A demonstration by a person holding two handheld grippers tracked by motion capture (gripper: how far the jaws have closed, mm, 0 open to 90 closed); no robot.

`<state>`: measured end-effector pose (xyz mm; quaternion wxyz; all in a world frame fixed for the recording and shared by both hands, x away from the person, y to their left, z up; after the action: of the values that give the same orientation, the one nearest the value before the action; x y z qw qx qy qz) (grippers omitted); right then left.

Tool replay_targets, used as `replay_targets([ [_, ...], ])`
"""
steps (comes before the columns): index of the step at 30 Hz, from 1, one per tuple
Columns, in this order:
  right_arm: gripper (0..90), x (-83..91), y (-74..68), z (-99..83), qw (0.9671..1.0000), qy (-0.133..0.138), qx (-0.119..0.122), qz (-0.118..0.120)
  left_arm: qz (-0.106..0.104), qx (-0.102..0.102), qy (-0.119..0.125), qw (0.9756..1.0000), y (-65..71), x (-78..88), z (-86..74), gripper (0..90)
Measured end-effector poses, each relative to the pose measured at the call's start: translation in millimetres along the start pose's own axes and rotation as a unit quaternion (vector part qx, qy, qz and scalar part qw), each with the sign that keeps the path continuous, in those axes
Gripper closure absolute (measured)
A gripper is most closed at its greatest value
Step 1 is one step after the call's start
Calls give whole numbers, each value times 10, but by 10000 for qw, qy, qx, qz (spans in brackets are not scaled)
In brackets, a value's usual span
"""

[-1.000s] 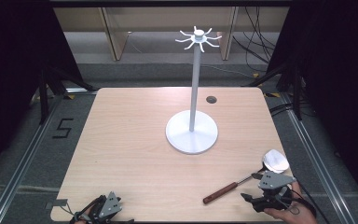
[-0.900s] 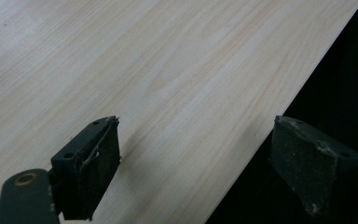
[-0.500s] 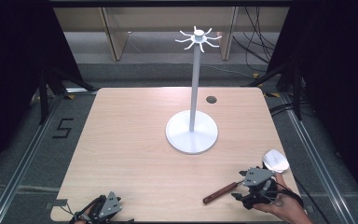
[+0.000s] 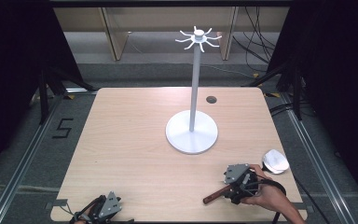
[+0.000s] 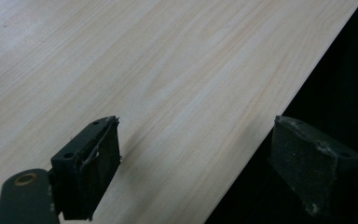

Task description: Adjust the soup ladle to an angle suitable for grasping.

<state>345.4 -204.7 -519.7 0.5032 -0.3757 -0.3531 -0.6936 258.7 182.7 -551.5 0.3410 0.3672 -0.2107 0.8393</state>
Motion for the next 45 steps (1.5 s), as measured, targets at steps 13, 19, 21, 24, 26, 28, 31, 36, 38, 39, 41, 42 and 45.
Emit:
replay_targets([
  [13, 416, -96, -38, 59, 9948, -646, 506, 602, -20, 7, -8, 10000, 2, 2, -2, 153],
  [19, 503, -120, -25, 63, 9923, -847, 574, 694, -28, 12, -6, 10000, 3, 1, -1, 153],
  [21, 542, -97, -38, 64, 9912, -1080, 410, 648, -26, -2, -28, 10000, 4, 2, -3, 153],
  [24, 590, -132, 12, 115, 9878, -1105, 738, 818, -10, 1, -13, 10000, -1, 3, -1, 153],
  [26, 601, -145, 28, 136, 9864, -1186, 749, 860, -23, 4, -12, 10000, 5, 4, -4, 153],
  [28, 610, -160, 55, 159, 9850, -1234, 796, 902, -21, 10, -11, 10000, 1, 0, -2, 153],
  [31, 623, -153, 70, 183, 9829, -1534, 629, 798, -25, -6, -14, 10000, 5, 4, -4, 153],
  [36, 650, -210, 105, 272, 9788, -1657, 883, 816, -3, -14, -13, 10000, 6, 0, -2, 153],
  [38, 661, -209, 128, 285, 9762, -1769, 948, 824, -13, 0, -11, 10000, 4, 5, -2, 153],
  [39, 668, -231, 125, 313, 9764, -1719, 1007, 832, 9, 3, 0, 10000, 3, -1, 0, 153],
  [41, 677, -221, 129, 321, 9733, -1890, 1003, 838, -6, -14, -12, 10000, 6, 1, -2, 153],
  [42, 683, -243, 138, 341, 9730, -1812, 1130, 873, -1, -12, -8, 10000, 5, 0, -3, 153],
  [45, 711, -232, 136, 348, 9720, -1947, 1039, 804, -3, -12, 2, 10000, 6, 2, 1, 153],
])
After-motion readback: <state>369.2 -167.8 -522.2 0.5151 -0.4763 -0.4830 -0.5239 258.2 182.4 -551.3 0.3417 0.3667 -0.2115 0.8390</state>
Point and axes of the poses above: each handheld gripper's, and its own axes: x roughly backward along the jaws, z roughly out of its top, y roughly to its right, the point moved 5 cm from there along -x, roughly forward along the jaws, and after that the axes turned 5 degrees about z, right-handed, at the moved point
